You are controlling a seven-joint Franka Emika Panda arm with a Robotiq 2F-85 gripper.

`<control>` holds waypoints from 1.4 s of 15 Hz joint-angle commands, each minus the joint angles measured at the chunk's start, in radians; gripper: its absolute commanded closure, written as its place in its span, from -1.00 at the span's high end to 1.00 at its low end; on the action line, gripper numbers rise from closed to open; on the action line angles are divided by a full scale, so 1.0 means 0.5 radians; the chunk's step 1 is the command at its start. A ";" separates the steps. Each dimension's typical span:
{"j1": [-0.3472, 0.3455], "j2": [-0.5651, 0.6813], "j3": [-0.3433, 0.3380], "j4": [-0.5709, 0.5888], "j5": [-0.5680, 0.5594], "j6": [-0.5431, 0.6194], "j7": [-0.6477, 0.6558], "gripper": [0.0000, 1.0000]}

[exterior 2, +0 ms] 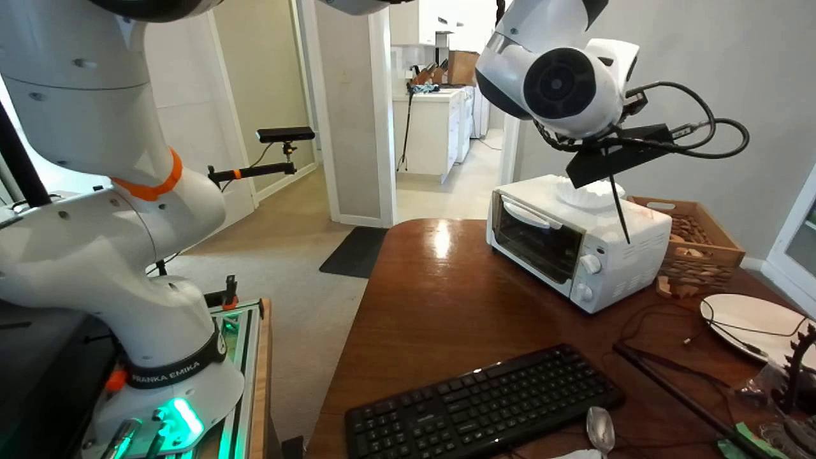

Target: Put the white paper plate and the glass container on the microwave

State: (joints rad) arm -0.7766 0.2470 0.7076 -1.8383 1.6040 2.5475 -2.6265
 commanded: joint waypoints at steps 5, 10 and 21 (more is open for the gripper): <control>0.891 0.226 -1.060 0.316 0.199 -0.868 0.005 -0.52; 1.104 0.306 -1.336 0.352 0.236 -1.075 0.254 -0.52; 1.148 0.310 -1.592 0.125 0.241 -1.055 0.624 -0.52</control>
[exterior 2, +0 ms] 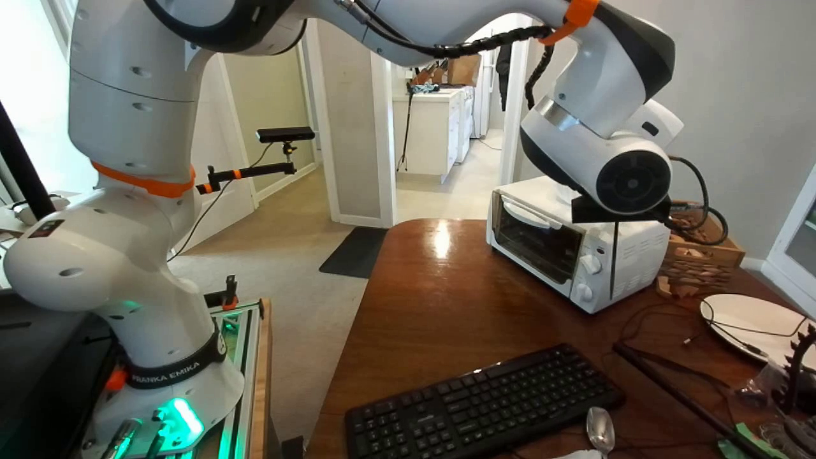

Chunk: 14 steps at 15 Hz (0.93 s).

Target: Put the white paper plate and the glass container on the microwave

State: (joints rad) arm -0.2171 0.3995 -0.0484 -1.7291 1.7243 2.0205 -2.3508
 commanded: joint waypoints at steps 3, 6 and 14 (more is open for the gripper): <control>0.038 0.025 -0.113 -0.079 0.001 -0.017 0.036 -0.02; 0.037 0.033 -0.120 -0.092 0.001 -0.016 0.036 -0.02; -0.036 0.173 -0.187 -0.098 0.026 -0.093 0.018 -0.52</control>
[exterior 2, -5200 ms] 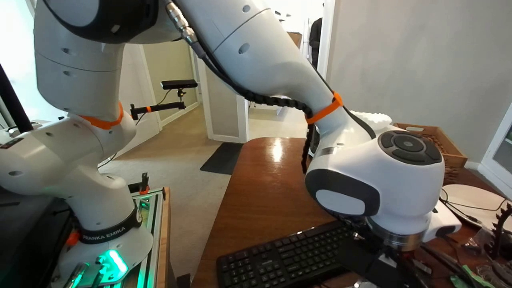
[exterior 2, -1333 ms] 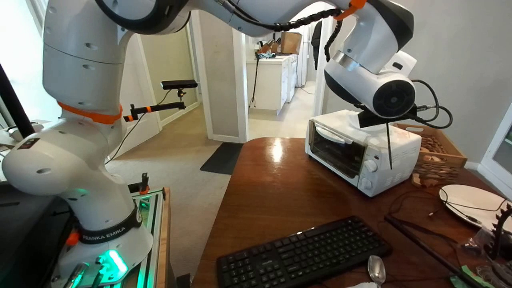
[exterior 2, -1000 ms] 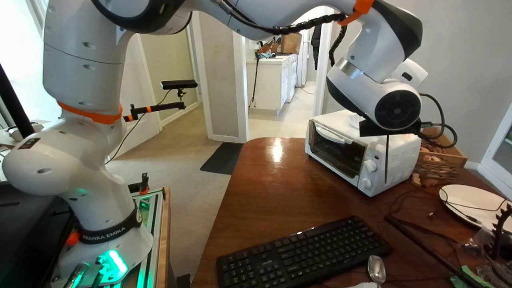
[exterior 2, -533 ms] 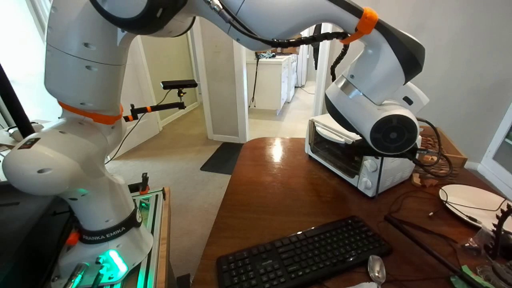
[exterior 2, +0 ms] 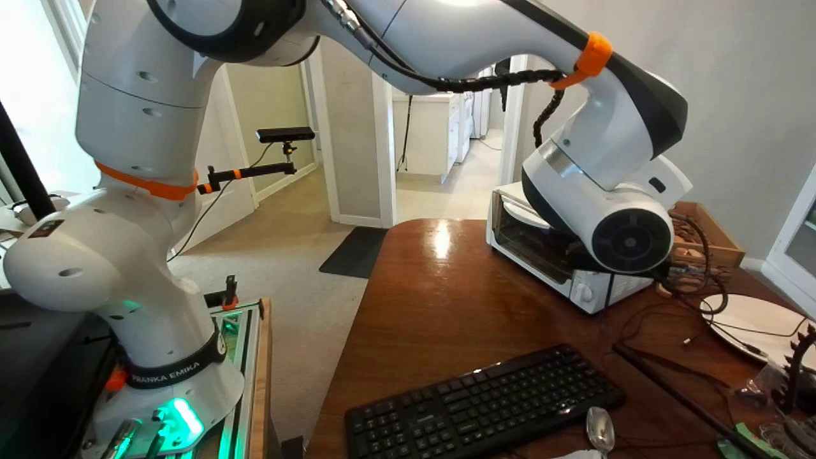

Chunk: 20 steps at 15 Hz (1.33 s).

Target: Put the white paper plate and the glass container on the microwave

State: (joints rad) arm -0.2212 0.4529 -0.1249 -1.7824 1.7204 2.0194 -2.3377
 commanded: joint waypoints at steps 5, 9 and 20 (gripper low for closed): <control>-0.051 0.172 -0.030 0.095 0.053 -0.211 -0.058 -0.52; -0.053 0.214 -0.022 0.189 0.070 -0.262 -0.090 -0.52; -0.046 0.319 -0.037 0.311 0.073 -0.275 -0.013 -0.02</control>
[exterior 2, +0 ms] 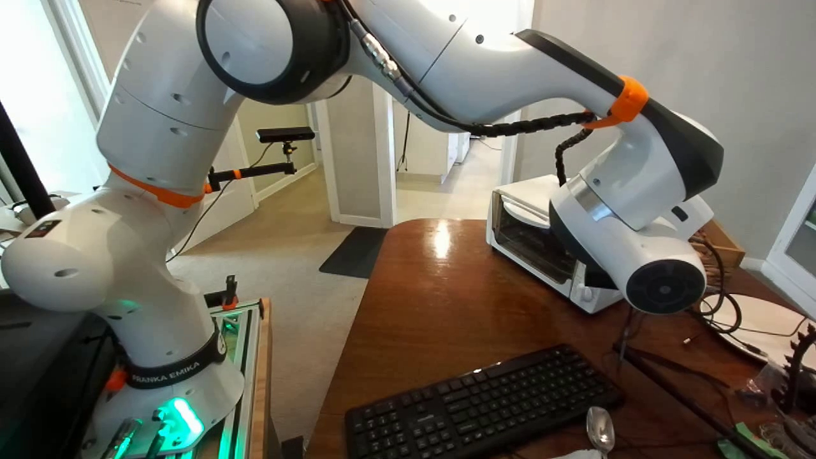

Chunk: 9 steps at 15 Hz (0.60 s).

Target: Put the white paper plate and the glass container on the microwave

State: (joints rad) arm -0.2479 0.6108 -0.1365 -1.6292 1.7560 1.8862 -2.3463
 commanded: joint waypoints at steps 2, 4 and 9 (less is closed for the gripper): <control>0.016 0.026 -0.017 0.038 -0.017 -0.001 0.015 -0.52; 0.013 0.098 -0.003 0.131 -0.020 -0.033 0.043 -0.52; 0.022 0.265 0.022 0.387 -0.039 -0.027 0.170 -0.52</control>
State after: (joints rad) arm -0.2387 0.6770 -0.1264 -1.5359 1.7540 1.8862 -2.3181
